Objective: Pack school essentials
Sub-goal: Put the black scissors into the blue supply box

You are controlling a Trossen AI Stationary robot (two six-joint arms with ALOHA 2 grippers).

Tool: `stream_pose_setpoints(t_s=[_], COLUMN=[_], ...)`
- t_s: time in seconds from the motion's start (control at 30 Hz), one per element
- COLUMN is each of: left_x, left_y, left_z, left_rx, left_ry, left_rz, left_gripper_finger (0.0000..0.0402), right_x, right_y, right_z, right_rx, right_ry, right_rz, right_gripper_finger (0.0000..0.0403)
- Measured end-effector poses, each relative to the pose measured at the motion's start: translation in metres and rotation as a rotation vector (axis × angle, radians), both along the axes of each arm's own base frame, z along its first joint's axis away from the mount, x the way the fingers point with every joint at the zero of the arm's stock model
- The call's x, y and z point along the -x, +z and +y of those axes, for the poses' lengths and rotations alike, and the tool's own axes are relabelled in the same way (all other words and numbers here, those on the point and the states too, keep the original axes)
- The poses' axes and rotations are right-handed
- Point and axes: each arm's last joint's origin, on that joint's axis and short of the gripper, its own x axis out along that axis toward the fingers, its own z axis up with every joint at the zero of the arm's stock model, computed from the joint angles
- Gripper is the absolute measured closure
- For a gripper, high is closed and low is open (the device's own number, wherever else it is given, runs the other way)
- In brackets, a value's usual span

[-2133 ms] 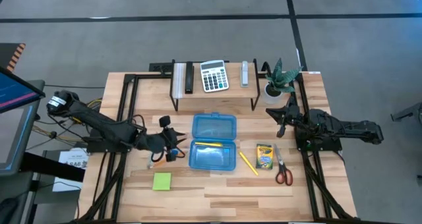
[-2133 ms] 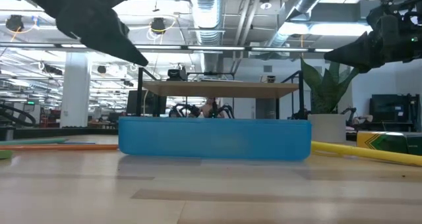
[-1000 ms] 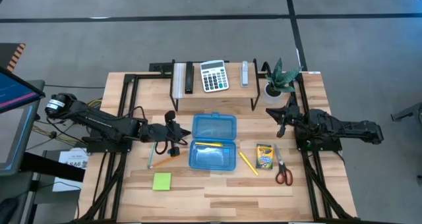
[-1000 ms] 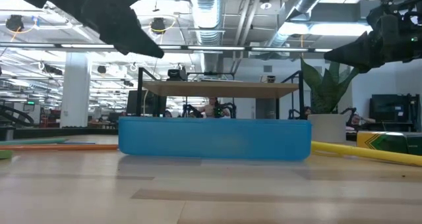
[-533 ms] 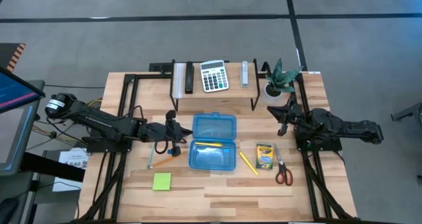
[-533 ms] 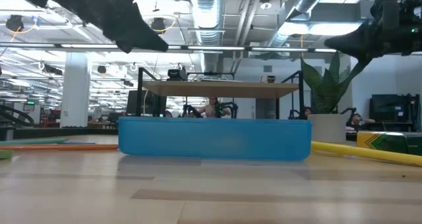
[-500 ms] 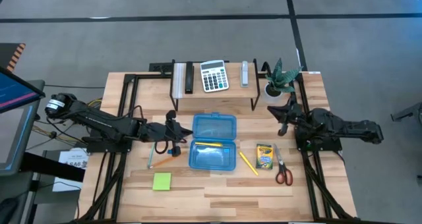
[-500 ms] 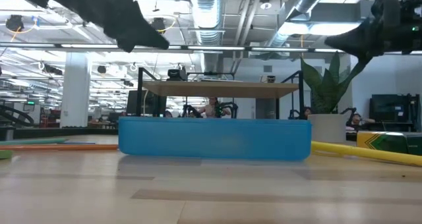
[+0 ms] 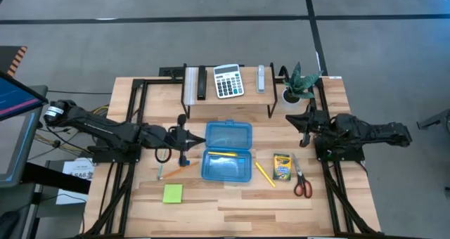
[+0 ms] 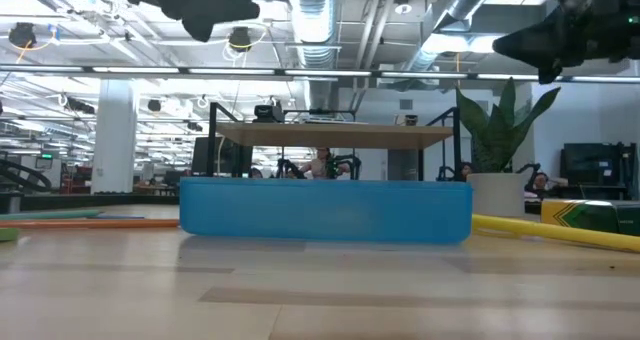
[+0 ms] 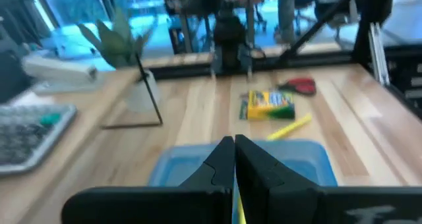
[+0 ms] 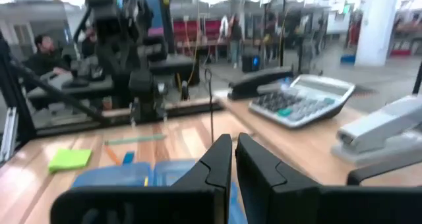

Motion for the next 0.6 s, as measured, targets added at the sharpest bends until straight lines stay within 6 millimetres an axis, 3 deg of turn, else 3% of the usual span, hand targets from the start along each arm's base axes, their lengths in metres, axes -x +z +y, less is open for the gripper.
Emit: stream_pose_setpoints(t_s=[0.33,0.6], left_x=[0.004,0.005], left_y=[0.004,-0.003], left_z=[-0.001,-0.001], left_rx=[0.007,0.023], left_ry=[-0.047,-0.081], left_rz=[-0.009,0.004], left_gripper_finger=[0.04,0.04], right_x=[-0.025,-0.036], right_y=[0.025,0.039], right_z=[0.008,0.015], right_rx=[-0.033,-0.154], right_ry=[0.057,0.064], right_rz=[0.232,0.467], right_gripper_finger=[0.0353,0.0353])
